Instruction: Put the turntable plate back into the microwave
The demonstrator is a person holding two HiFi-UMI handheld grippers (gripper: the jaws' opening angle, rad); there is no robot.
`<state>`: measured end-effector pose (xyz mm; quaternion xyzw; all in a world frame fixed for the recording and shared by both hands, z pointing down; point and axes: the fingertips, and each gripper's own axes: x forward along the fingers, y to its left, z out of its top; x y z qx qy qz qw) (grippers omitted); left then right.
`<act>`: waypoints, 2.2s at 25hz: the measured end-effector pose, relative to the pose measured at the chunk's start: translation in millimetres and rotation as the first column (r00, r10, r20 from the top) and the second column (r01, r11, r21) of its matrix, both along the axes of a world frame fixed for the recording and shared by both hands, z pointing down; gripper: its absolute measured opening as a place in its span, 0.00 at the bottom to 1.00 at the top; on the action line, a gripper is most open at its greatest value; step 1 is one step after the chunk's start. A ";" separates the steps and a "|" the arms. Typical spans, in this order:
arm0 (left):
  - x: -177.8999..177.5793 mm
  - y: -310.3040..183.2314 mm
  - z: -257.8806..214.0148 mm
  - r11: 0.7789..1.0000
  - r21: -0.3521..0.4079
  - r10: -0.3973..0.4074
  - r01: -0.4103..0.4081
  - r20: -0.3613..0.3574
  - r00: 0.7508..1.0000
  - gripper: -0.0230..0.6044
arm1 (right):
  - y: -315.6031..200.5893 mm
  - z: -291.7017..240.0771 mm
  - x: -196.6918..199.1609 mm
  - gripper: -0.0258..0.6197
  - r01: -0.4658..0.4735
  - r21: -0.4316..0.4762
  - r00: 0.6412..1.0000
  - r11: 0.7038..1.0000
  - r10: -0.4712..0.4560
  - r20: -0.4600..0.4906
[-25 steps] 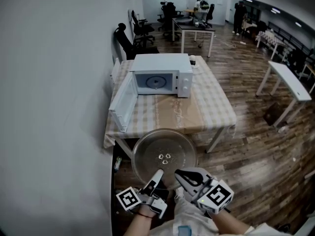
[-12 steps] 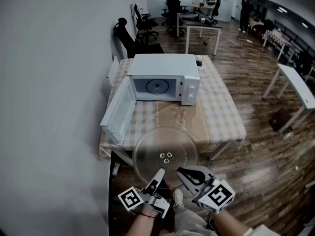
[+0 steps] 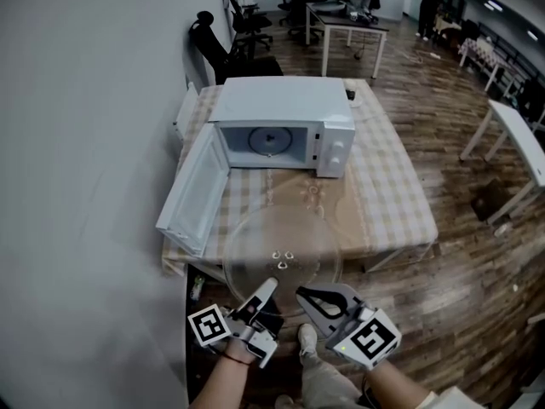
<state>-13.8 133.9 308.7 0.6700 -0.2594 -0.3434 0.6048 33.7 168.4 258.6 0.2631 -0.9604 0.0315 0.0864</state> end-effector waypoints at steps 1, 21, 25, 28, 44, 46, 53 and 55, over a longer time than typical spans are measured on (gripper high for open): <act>-0.3 -6.2 1.6 1.000 0.001 -0.003 0.003 0.004 1.000 0.07 | -6.8 2.3 -0.5 0.09 -0.005 -0.002 1.000 1.000 0.005 0.003; 4.8 -119.0 45.2 0.988 -0.030 -0.149 0.149 0.005 0.989 0.07 | -136.4 43.5 11.1 0.09 0.016 -0.018 1.000 1.000 -0.016 0.003; 5.4 -141.6 50.5 0.983 -0.015 -0.184 0.184 0.013 0.983 0.07 | -159.9 50.0 11.6 0.09 0.039 -0.002 0.999 0.999 -0.039 -0.012; 4.6 -158.3 54.1 0.979 -0.010 -0.202 0.202 0.012 0.979 0.07 | -177.6 55.1 10.4 0.09 0.042 0.016 0.999 0.999 -0.042 -0.022; -8.0 -232.9 77.8 0.960 -0.015 -0.281 0.280 -0.028 0.959 0.07 | -255.9 76.6 -3.9 0.09 -0.034 0.040 0.998 0.999 0.036 -0.052; -9.0 -238.0 79.9 0.959 -0.012 -0.283 0.283 -0.019 0.959 0.07 | -262.3 79.4 -4.2 0.09 -0.042 0.029 0.998 0.999 0.044 -0.046; -14.1 -260.4 85.9 0.957 -0.006 -0.289 0.289 -0.002 0.957 0.07 | -279.4 83.7 -12.0 0.09 -0.040 0.034 0.999 0.999 0.041 -0.036; -16.8 -266.6 87.6 0.956 -0.004 -0.292 0.292 -0.002 0.956 0.07 | -282.4 83.6 -15.6 0.09 -0.030 0.057 0.999 0.998 0.033 -0.042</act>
